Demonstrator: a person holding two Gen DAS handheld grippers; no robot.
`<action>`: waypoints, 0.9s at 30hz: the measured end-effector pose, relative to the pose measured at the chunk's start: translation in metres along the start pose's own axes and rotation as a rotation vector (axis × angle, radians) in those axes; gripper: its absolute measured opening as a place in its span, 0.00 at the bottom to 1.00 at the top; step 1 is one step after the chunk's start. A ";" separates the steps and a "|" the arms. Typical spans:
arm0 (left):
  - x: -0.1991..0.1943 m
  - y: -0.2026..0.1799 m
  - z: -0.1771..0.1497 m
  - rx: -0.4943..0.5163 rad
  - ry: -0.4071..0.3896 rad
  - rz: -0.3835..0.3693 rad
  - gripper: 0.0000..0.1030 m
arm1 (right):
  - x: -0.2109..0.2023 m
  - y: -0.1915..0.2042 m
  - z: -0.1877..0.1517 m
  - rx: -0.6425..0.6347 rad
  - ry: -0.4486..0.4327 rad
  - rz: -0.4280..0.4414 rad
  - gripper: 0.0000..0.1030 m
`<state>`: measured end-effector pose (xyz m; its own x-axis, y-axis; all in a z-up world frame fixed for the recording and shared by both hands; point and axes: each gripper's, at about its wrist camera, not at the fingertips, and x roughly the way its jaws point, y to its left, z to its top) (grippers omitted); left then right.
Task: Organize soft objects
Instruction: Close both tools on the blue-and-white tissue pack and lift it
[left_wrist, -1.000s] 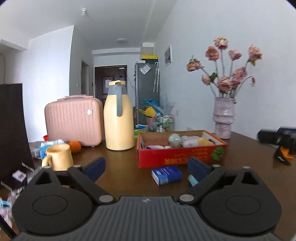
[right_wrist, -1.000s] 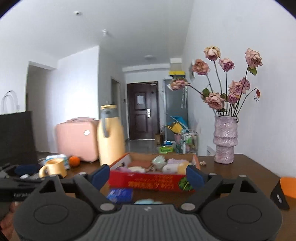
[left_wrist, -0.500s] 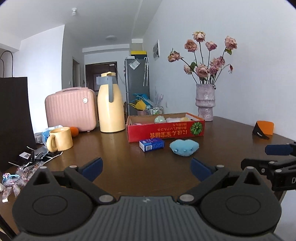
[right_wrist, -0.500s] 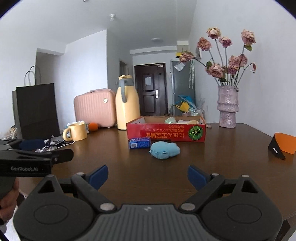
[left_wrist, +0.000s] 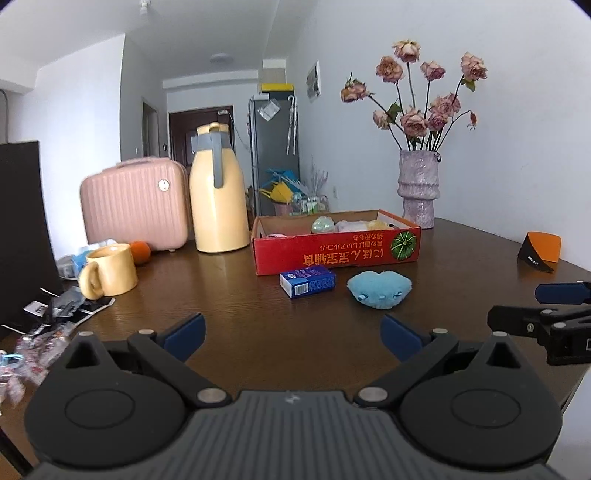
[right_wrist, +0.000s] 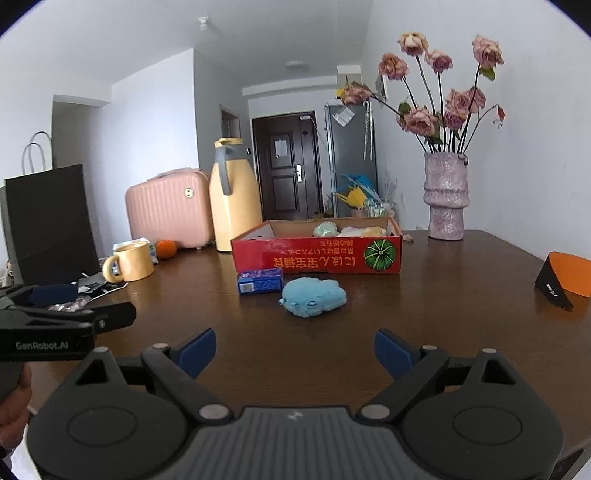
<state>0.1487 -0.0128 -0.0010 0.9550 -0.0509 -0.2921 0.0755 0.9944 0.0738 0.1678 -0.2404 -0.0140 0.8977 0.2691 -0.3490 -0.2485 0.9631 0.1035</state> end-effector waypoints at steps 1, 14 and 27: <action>0.006 0.001 0.002 -0.002 0.010 -0.003 1.00 | 0.007 -0.002 0.004 0.001 0.004 0.000 0.90; 0.144 0.013 0.044 0.023 0.162 -0.039 1.00 | 0.134 -0.032 0.053 -0.004 0.081 0.038 0.89; 0.268 0.030 0.056 -0.075 0.296 -0.087 0.89 | 0.255 -0.047 0.066 -0.006 0.251 0.106 0.83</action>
<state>0.4232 -0.0019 -0.0236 0.8202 -0.1180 -0.5598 0.1215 0.9921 -0.0311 0.4320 -0.2174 -0.0462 0.7481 0.3612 -0.5566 -0.3391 0.9292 0.1471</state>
